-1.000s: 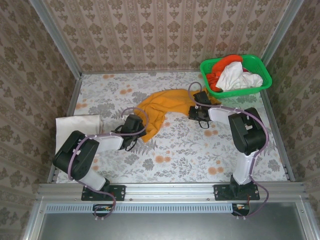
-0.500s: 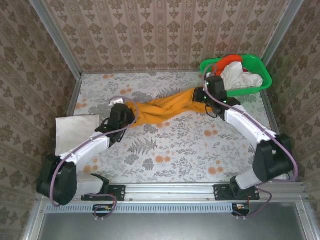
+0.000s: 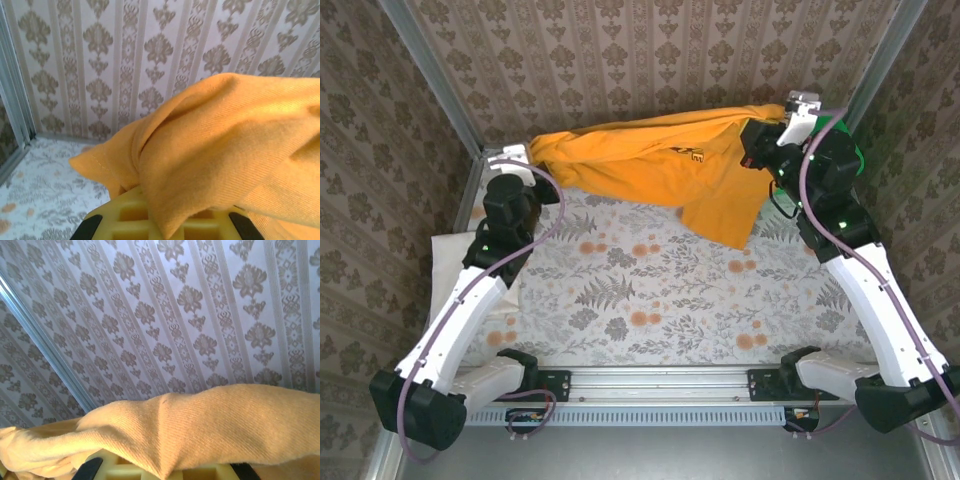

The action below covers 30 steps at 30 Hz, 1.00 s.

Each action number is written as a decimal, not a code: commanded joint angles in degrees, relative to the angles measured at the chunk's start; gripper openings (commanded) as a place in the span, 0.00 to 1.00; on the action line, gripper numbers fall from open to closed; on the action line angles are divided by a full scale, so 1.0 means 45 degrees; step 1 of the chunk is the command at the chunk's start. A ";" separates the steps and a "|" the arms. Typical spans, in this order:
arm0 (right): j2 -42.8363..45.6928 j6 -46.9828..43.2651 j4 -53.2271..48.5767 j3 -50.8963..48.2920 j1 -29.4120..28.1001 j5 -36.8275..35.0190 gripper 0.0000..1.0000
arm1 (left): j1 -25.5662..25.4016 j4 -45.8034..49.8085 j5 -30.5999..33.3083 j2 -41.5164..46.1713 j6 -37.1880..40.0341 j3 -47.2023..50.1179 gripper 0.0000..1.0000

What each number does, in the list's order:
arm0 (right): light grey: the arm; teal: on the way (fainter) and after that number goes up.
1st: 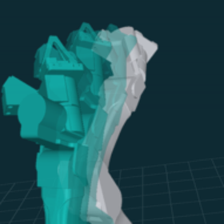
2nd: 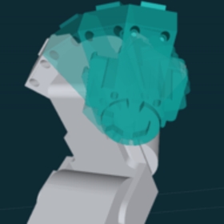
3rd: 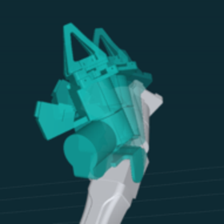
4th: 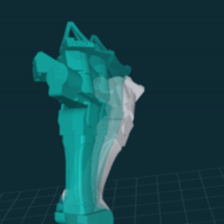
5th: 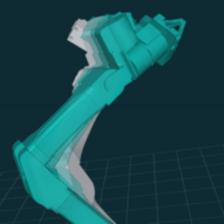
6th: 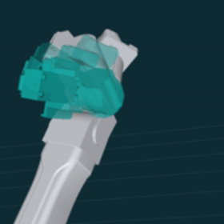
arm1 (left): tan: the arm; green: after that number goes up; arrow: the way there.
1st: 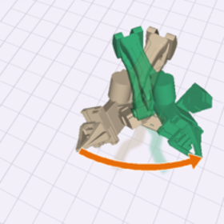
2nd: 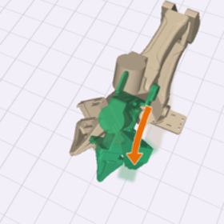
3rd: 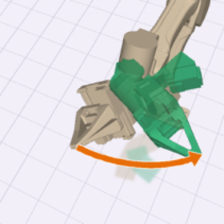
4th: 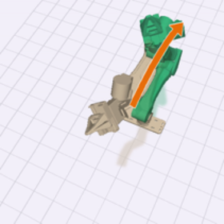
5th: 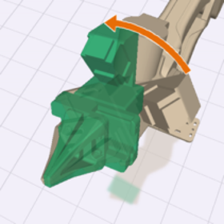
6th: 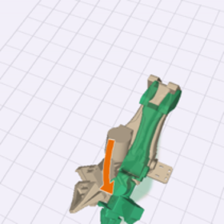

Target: Fold and stack the t-shirts

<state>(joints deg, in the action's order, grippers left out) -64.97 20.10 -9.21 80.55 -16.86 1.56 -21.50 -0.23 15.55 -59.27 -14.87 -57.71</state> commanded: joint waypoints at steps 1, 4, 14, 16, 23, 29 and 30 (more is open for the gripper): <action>-0.0276 -0.0362 -0.0257 0.0461 0.0075 -0.0027 0.00 | 0.0240 0.0374 -0.0158 -0.0034 0.0933 -0.0701 0.00; -0.0991 -0.0447 -0.0466 0.0686 0.0063 0.0307 0.00 | 0.0536 0.0251 -0.0441 -0.0438 0.0726 -0.0681 0.00; -0.5453 -0.0090 -0.1200 0.4338 0.0059 0.3266 0.00 | 0.2322 -0.0208 -0.2349 -0.2507 -0.0659 -0.1160 0.00; -0.6455 0.0000 -0.1528 0.5794 0.0035 0.4024 0.00 | 0.2678 -0.0281 -0.2599 -0.2865 -0.0668 -0.1695 0.00; -0.5969 0.0042 -0.1023 0.5435 -0.0255 0.4014 0.00 | 0.2919 -0.0136 -0.2488 -0.2347 -0.0652 -0.1749 0.00; -0.3727 0.0512 -0.1465 0.1563 -0.0245 0.3245 0.00 | 0.2943 0.0833 -0.2497 -0.1184 -0.1708 0.1148 0.06; -0.3436 0.0716 -0.1361 0.0955 -0.0245 0.3172 0.00 | 0.2951 0.0958 -0.2535 -0.1012 -0.1886 0.1575 0.19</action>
<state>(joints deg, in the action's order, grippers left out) -84.12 20.75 -15.73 89.89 -17.89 17.52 -8.54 0.91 4.95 -65.19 -19.55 -55.29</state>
